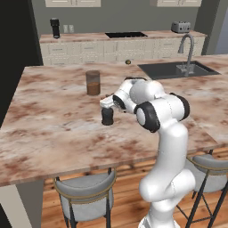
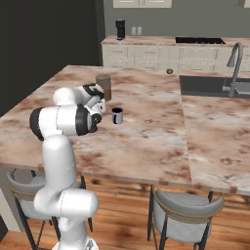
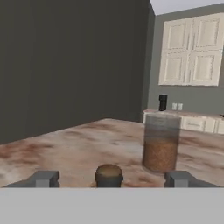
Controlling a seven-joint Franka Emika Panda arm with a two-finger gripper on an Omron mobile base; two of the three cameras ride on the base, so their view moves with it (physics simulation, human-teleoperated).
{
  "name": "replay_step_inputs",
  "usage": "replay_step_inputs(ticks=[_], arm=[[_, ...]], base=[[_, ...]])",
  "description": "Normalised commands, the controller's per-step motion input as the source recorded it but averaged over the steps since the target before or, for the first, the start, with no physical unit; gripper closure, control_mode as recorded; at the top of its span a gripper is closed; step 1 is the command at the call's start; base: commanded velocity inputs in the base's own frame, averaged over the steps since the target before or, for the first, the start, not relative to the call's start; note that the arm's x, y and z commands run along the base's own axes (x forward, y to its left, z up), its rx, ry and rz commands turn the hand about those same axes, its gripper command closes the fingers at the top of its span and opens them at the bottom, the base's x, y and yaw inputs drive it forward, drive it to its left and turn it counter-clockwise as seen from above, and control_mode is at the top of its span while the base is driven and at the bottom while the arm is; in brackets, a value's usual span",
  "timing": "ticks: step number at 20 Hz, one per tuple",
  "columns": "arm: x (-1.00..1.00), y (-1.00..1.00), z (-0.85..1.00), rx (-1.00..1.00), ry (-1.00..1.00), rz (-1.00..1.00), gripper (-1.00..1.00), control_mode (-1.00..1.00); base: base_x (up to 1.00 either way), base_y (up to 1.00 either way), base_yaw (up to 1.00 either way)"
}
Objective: Open the cabinet directly in front. Then move the liquor and the mug to the dining counter with the jar on it.
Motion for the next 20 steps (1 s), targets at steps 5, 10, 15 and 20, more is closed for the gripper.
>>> replay_step_inputs(ticks=[5,10,15,20], arm=[[-0.08,-0.01,1.0,0.0,0.1,-0.04,-1.0,-1.0],[-0.52,-0.42,0.9,0.01,0.07,-0.05,-1.0,-1.0],[-0.99,-0.69,0.03,0.11,-0.24,-0.06,-1.0,-1.0],[-0.85,-0.32,0.08,0.24,-0.48,0.03,-1.0,-1.0]], base=[[0.0,0.0,0.0],[0.0,0.0,0.0],[0.0,0.0,0.0],[0.0,0.0,0.0]])
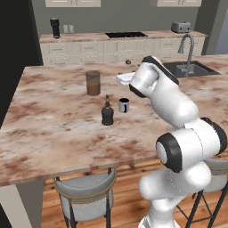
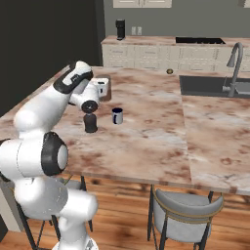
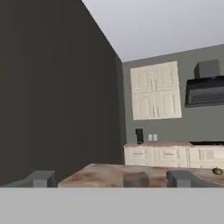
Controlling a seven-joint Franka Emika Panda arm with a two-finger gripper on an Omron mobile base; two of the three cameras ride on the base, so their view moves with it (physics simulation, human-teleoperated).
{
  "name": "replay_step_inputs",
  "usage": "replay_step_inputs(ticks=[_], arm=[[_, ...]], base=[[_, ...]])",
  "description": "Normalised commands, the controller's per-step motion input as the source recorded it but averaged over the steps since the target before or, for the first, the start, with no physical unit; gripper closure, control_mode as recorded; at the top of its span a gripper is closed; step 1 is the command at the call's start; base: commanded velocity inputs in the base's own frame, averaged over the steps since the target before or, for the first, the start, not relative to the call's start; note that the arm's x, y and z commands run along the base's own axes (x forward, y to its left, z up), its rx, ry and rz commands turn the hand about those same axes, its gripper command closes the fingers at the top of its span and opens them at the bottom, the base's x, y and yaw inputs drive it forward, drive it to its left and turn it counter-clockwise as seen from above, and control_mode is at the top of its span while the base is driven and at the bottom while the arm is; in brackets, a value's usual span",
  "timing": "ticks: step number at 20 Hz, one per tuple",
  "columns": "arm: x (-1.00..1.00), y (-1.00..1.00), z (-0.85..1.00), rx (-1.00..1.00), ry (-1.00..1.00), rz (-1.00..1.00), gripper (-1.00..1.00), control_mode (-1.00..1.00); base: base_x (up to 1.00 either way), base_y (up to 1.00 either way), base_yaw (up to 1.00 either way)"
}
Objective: Open the cabinet directly in front. Then move the liquor and the mug to the dining counter with the jar on it.
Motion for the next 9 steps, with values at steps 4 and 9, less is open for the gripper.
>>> replay_step_inputs(ticks=[4,9], arm=[[-1.0,-0.11,0.1,0.1,-0.52,0.04,-1.0,-1.0],[-1.0,0.01,0.0,0.0,-0.27,0.13,-1.0,-1.0]], base=[[0.0,0.0,0.0],[0.0,0.0,0.0]])
